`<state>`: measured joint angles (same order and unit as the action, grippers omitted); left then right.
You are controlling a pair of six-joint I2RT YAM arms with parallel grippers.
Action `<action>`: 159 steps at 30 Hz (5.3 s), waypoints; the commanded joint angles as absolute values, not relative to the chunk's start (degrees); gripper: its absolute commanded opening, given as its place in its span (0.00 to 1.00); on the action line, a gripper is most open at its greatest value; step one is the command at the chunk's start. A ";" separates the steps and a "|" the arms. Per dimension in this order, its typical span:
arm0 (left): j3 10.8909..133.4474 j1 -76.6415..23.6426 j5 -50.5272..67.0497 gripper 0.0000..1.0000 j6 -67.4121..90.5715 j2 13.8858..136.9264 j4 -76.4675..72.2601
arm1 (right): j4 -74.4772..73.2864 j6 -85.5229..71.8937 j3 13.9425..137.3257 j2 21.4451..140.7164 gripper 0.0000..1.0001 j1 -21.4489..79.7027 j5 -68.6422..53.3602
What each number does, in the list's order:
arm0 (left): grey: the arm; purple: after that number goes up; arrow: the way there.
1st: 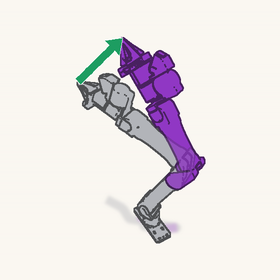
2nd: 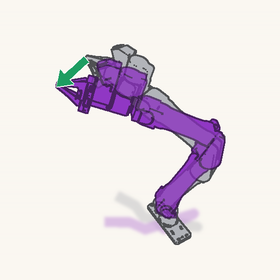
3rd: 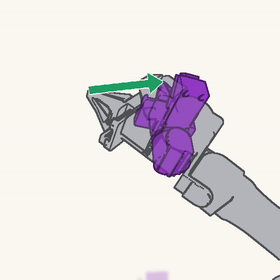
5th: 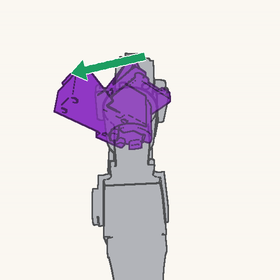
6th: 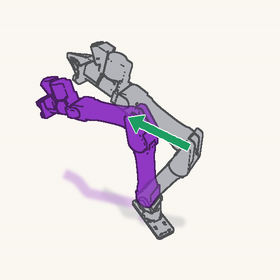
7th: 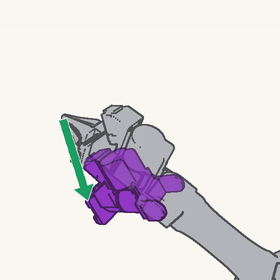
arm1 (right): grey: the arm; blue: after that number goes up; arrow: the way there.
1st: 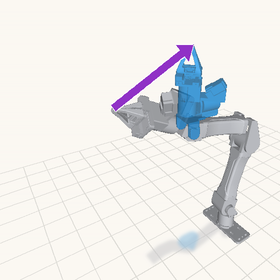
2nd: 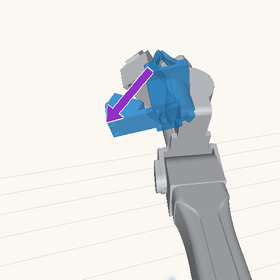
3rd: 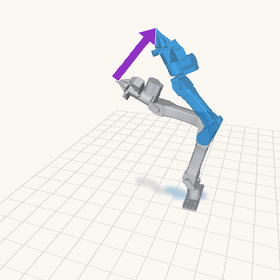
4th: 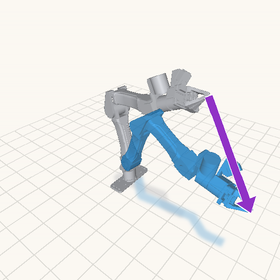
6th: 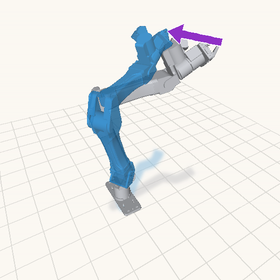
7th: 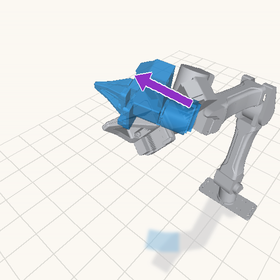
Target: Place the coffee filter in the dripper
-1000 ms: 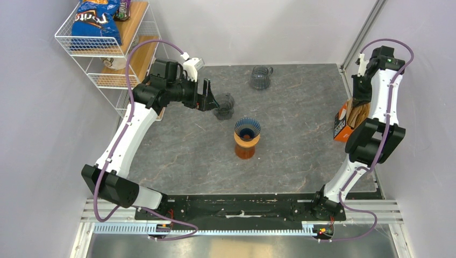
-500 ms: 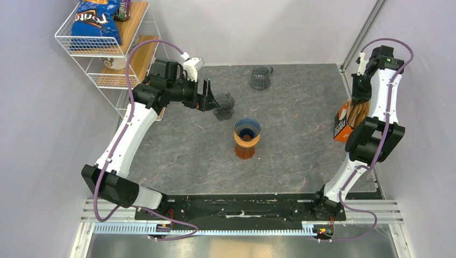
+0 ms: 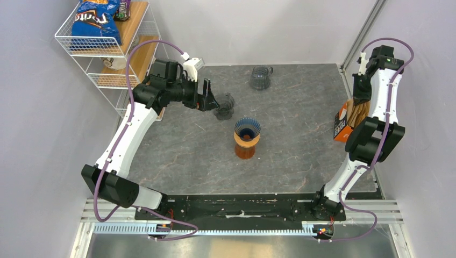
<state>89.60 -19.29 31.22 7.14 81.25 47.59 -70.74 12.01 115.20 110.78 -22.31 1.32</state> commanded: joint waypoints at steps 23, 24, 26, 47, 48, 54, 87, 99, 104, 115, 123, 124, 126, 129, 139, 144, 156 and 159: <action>90.17 -19.07 32.79 0.93 8.61 80.25 45.80 | -69.52 11.87 115.07 108.38 0.16 -22.43 3.40; 90.24 -19.07 32.83 0.93 8.57 80.44 45.79 | -69.51 12.06 114.76 108.36 0.17 -22.41 3.45; 90.63 -19.06 32.87 0.93 8.61 80.67 45.79 | -69.46 12.19 114.31 108.27 0.17 -22.41 3.57; 89.90 -18.98 33.27 0.93 9.84 79.64 45.79 | -69.30 12.89 112.41 107.72 0.21 -22.32 2.99; 89.83 -18.98 33.22 0.93 9.91 79.54 45.79 | -69.23 12.77 112.83 108.13 0.21 -22.32 2.78; 89.47 -18.98 33.13 0.93 9.93 79.20 45.80 | -68.72 11.60 115.17 110.00 0.21 -22.32 0.58; 91.49 -18.89 33.90 0.93 6.06 78.34 48.85 | -73.90 9.02 119.47 99.31 0.00 -22.32 -5.70; 95.12 -18.96 34.79 0.93 4.50 76.27 44.01 | -74.15 2.42 125.07 89.87 0.00 -22.16 -29.45; 91.55 -19.15 41.74 0.94 4.03 74.15 31.07 | -61.36 -8.85 114.37 84.48 0.00 -18.62 -47.96; 98.01 -24.66 52.21 0.80 -1.25 80.27 31.36 | -66.72 3.00 108.96 82.05 0.00 -0.39 -59.29; 95.98 -39.61 11.76 0.69 -5.76 77.36 30.46 | -42.81 -11.43 92.86 72.98 0.00 7.79 -37.85; 96.84 -41.12 8.46 0.68 -6.57 78.10 29.79 | -41.40 -13.22 92.27 73.14 0.00 9.25 -35.21; 99.00 -44.85 2.37 0.70 -8.90 80.32 29.49 | -39.85 -16.68 91.99 73.94 0.00 11.49 -29.59; 102.25 -50.29 -4.42 0.74 -12.22 83.84 29.49 | -38.59 -21.10 92.24 75.19 0.00 14.84 -23.88; 105.12 -57.81 -15.88 0.77 -15.75 88.98 27.25 | -40.41 -28.02 94.29 76.94 0.00 20.13 -15.58; 105.06 -59.38 -20.41 0.74 -16.84 90.13 27.77 | -40.11 -30.94 94.80 77.46 0.00 20.10 -16.50; 103.23 -60.54 -23.99 0.70 -19.69 91.53 26.19 | -39.11 -33.72 93.54 76.68 0.00 20.65 -18.02; 103.28 -60.57 -24.38 0.69 -20.01 91.88 26.07 | -39.20 -34.21 93.25 76.69 0.00 20.83 -17.77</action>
<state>102.59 -60.12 -22.46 -17.76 91.44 29.52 -41.45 -32.84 92.33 77.56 20.34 -18.09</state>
